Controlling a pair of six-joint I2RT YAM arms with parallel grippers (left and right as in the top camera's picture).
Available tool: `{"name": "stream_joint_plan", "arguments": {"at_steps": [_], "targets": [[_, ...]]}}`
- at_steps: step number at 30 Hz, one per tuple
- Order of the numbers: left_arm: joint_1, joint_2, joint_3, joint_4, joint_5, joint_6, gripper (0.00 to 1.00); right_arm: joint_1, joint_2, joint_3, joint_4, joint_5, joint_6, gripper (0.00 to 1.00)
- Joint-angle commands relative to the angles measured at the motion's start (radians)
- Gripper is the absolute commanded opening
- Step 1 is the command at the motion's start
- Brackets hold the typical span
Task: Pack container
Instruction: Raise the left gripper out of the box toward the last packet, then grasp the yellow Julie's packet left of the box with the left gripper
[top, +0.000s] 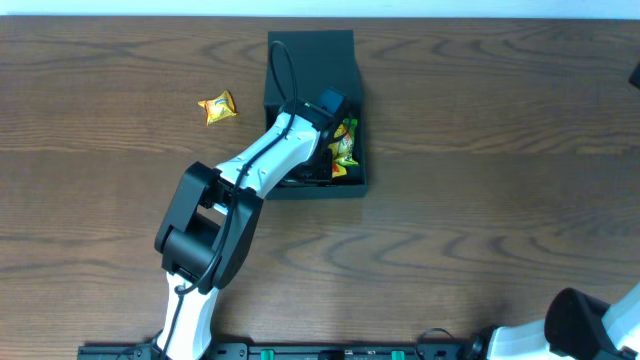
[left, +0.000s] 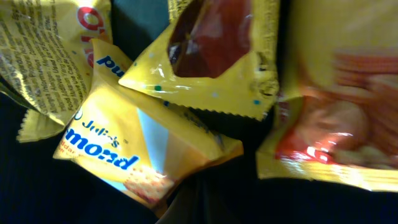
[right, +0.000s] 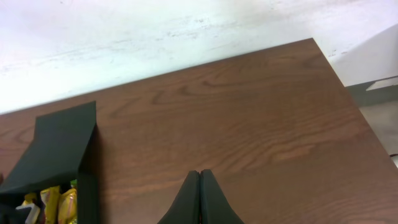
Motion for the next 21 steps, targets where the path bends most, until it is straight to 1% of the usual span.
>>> {"name": "stream_joint_plan", "arguments": {"at_steps": [1,6,7,9,12,14,15,17,19,20,21], "targets": [[0.004,-0.047,0.087,-0.004,0.014,0.0,0.06,-0.006,0.002,-0.001,0.002,-0.011,-0.01,0.02],[0.009,-0.126,0.163,-0.001,0.01,0.019,0.06,-0.006,0.002,-0.001,0.002,-0.011,-0.01,0.02],[0.016,-0.153,0.171,0.0,-0.009,0.019,0.06,-0.006,0.002,-0.001,0.002,-0.011,-0.01,0.02],[0.037,-0.203,0.174,0.003,-0.09,0.019,0.06,-0.006,0.002,-0.001,0.002,-0.011,-0.011,0.01],[0.114,-0.261,0.174,0.008,-0.275,0.02,0.06,-0.006,0.002,-0.001,0.001,-0.011,-0.01,0.02],[0.181,-0.257,0.173,0.019,-0.299,0.057,0.06,-0.006,0.002,-0.001,0.001,-0.011,-0.01,0.02],[0.206,-0.252,0.173,0.021,-0.283,0.056,0.08,-0.006,0.003,-0.001,0.001,-0.011,-0.011,0.02],[0.271,-0.229,0.172,0.024,-0.214,0.046,0.32,-0.006,0.006,-0.001,0.001,-0.011,-0.01,0.02],[0.335,-0.189,0.172,0.038,-0.214,-0.011,0.19,-0.006,0.012,-0.001,0.0,-0.011,-0.01,0.02],[0.361,-0.171,0.172,0.054,-0.213,-0.029,0.2,-0.006,0.014,-0.001,0.0,-0.011,-0.01,0.02],[0.381,-0.156,0.172,0.069,-0.202,-0.038,0.32,-0.006,0.018,-0.001,-0.002,-0.011,-0.01,0.02]]}}
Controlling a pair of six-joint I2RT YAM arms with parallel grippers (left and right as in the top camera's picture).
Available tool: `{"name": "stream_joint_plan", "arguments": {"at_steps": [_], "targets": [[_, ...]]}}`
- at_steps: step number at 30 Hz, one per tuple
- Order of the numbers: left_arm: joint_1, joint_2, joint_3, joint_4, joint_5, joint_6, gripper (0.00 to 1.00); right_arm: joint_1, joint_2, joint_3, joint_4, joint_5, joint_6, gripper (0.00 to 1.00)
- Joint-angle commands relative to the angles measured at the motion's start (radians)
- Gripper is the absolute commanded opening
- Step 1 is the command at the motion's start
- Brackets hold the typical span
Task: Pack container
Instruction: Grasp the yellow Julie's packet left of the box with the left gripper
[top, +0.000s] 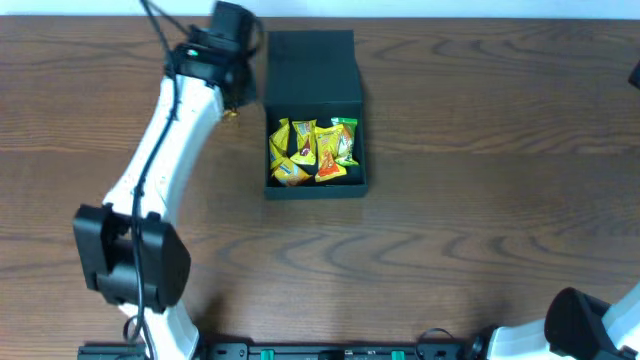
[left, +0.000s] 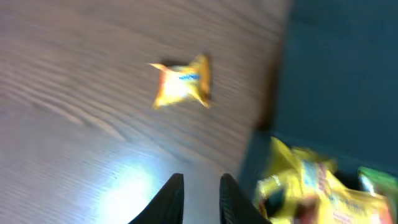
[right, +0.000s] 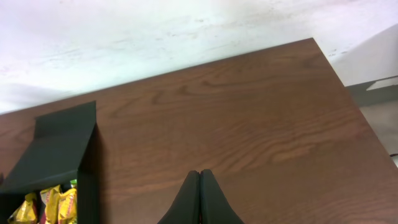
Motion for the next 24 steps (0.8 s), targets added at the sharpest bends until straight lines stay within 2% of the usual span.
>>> {"name": "stream_joint_plan", "arguments": {"at_steps": [1,2,4,8,10,12,14,24], "targets": [[0.058,0.071,0.009,0.031,0.015,-0.043,0.52,-0.006,0.019,-0.001,0.0,-0.01,-0.011,0.02],[0.073,0.085,0.009,0.044,0.032,-0.042,0.59,-0.006,0.021,-0.001,-0.001,-0.01,-0.011,0.02],[0.098,0.116,0.009,0.07,0.075,-0.032,0.62,-0.006,0.023,-0.001,-0.004,-0.01,-0.011,0.01],[0.102,0.184,0.009,0.146,0.08,0.029,0.76,-0.006,0.023,-0.001,-0.004,-0.01,-0.011,0.01],[0.095,0.217,0.009,0.179,0.08,0.033,0.9,-0.006,0.023,-0.001,-0.004,-0.01,-0.011,0.01],[0.092,0.247,0.009,0.192,0.081,0.031,0.91,-0.006,0.023,-0.001,-0.006,-0.01,-0.011,0.02],[0.091,0.272,0.009,0.194,0.088,0.032,0.98,-0.006,0.023,-0.001,-0.009,-0.01,-0.011,0.02],[0.092,0.358,0.009,0.245,0.069,0.047,0.96,-0.005,0.023,-0.001,-0.016,-0.01,-0.011,0.02]]}}
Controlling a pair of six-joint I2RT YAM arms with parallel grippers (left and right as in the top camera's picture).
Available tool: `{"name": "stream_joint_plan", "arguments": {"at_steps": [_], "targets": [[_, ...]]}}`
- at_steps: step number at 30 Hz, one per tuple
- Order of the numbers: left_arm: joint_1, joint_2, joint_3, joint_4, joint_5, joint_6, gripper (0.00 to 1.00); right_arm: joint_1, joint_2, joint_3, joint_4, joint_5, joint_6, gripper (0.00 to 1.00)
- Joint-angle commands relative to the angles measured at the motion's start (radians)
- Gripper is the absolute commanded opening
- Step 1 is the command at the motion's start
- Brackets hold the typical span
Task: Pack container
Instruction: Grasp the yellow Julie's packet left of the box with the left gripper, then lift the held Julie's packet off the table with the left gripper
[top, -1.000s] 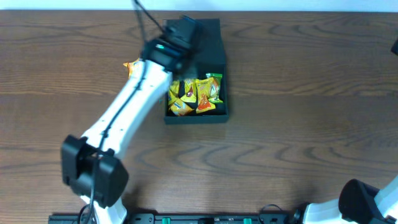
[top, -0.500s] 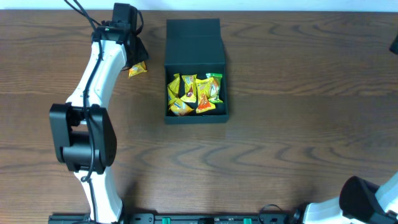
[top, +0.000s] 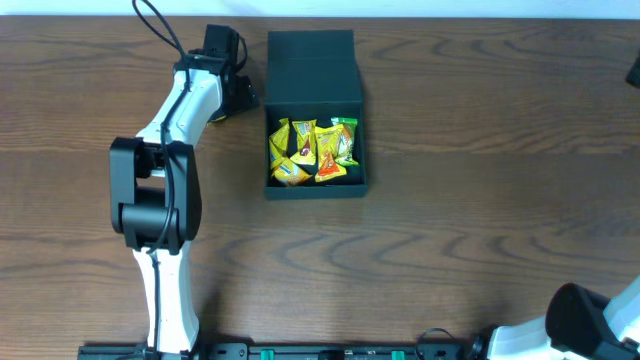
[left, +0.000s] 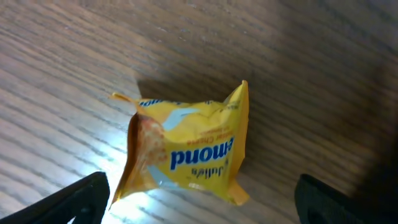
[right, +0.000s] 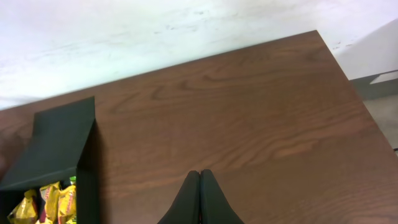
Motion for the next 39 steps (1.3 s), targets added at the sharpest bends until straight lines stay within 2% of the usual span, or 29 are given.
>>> {"name": "stream_joint_plan", "arguments": {"at_steps": [1,2,6,9,10,11,12,17,27,29,31,35,39], "targets": [[0.003,0.03,0.009,0.028,-0.013,0.029,0.95,-0.005,0.002,-0.001,-0.01,-0.009,-0.011,0.01],[0.003,0.032,0.009,0.036,-0.013,0.036,0.95,-0.005,0.002,-0.001,-0.012,-0.01,-0.011,0.06],[0.006,0.039,0.009,0.053,-0.014,0.043,0.96,-0.005,0.002,-0.001,-0.014,-0.048,-0.011,0.52],[0.01,0.042,0.009,0.057,-0.014,0.043,0.98,-0.005,0.002,-0.001,-0.014,-0.065,-0.012,0.75],[0.011,0.042,0.009,0.057,-0.014,0.043,1.0,-0.005,0.002,-0.001,-0.015,-0.066,-0.012,0.79],[0.012,0.042,0.009,0.057,-0.014,0.043,0.93,-0.005,0.002,-0.001,-0.017,-0.066,-0.012,0.8],[0.013,0.042,0.009,0.057,-0.014,0.043,0.92,-0.005,0.002,-0.001,-0.018,-0.066,-0.012,0.82],[0.014,0.047,0.009,0.062,-0.013,0.043,0.9,-0.005,0.002,-0.001,-0.022,-0.068,-0.011,0.91],[0.016,0.072,0.008,0.071,-0.023,0.042,0.89,-0.005,0.002,-0.001,-0.025,-0.069,-0.011,0.91],[0.016,0.076,0.008,0.072,-0.024,0.042,0.86,-0.005,0.002,-0.001,-0.025,-0.069,-0.011,0.91],[0.016,0.082,0.008,0.068,-0.039,0.042,0.77,-0.005,0.002,-0.001,-0.025,-0.069,-0.011,0.89],[0.024,0.082,0.008,0.077,-0.041,0.038,0.73,-0.005,0.002,-0.001,-0.024,-0.069,-0.011,0.87],[0.033,0.082,0.008,0.075,-0.04,0.031,0.56,-0.005,0.002,-0.001,-0.024,-0.069,-0.011,0.86]]}}
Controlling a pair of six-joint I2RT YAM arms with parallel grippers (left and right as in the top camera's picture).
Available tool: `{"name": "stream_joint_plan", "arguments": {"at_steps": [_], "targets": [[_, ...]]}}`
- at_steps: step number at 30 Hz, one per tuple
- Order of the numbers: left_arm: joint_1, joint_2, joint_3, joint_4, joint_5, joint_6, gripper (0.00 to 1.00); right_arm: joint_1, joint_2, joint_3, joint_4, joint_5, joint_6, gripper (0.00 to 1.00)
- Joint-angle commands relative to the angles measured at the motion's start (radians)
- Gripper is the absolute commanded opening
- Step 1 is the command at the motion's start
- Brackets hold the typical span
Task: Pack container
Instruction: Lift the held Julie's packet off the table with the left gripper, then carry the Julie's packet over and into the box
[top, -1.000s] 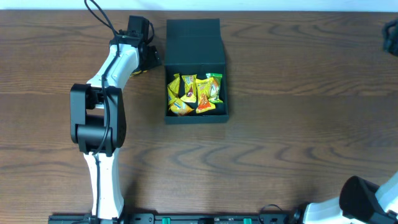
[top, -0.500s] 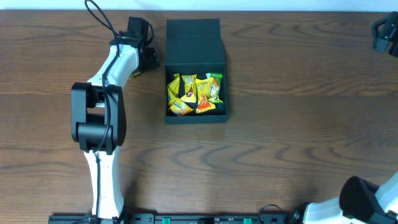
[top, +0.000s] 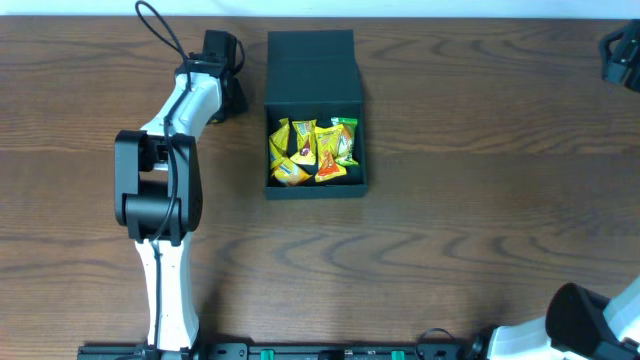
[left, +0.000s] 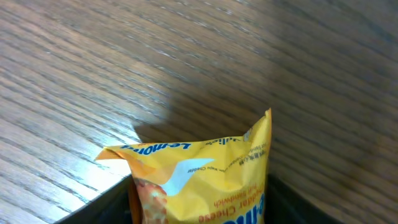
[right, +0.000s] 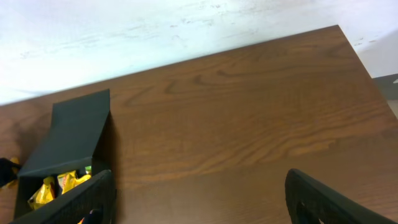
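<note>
A black box with its lid folded back stands on the table and holds several yellow snack packets. One more yellow packet lies on the wood left of the box. My left gripper is down on it, a dark finger pressing each side, so it is shut on the packet. In the overhead view the left gripper hides that packet. My right gripper hangs open over the far right of the table, its fingers wide apart and holding nothing; it also shows as the right gripper.
The box shows at the left of the right wrist view, beyond bare brown table. A white wall runs behind the table's far edge. The left arm stretches from the near edge to the box's left side.
My left gripper has come down and its fingers have closed in from wide apart onto the packet's sides. My right gripper, shut before, is now wide open, and its view has shifted slightly.
My left gripper was first down inside the box among the packets. Then it was left of the box, nearly shut, with the loose packet ahead. Then it stood open over that packet, and now it grips it. The right gripper stayed shut until it opened now.
</note>
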Motion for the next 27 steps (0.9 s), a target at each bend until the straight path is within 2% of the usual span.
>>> {"name": "stream_joint_plan", "arguments": {"at_steps": [1,9,15,27], "targets": [[0.011,0.021,0.008,-0.002,-0.021,-0.005,0.5,-0.005,0.002,-0.001,-0.003,-0.009,-0.005,0.86],[0.011,0.019,0.01,-0.019,-0.021,-0.004,0.37,-0.005,0.002,-0.001,0.001,-0.015,-0.005,0.86],[0.011,-0.012,0.031,-0.031,-0.016,-0.004,0.33,-0.005,0.002,-0.001,0.001,-0.015,-0.005,0.85],[0.004,-0.291,0.067,-0.101,0.018,-0.004,0.26,0.011,0.002,-0.001,0.014,-0.015,-0.005,0.85]]}}
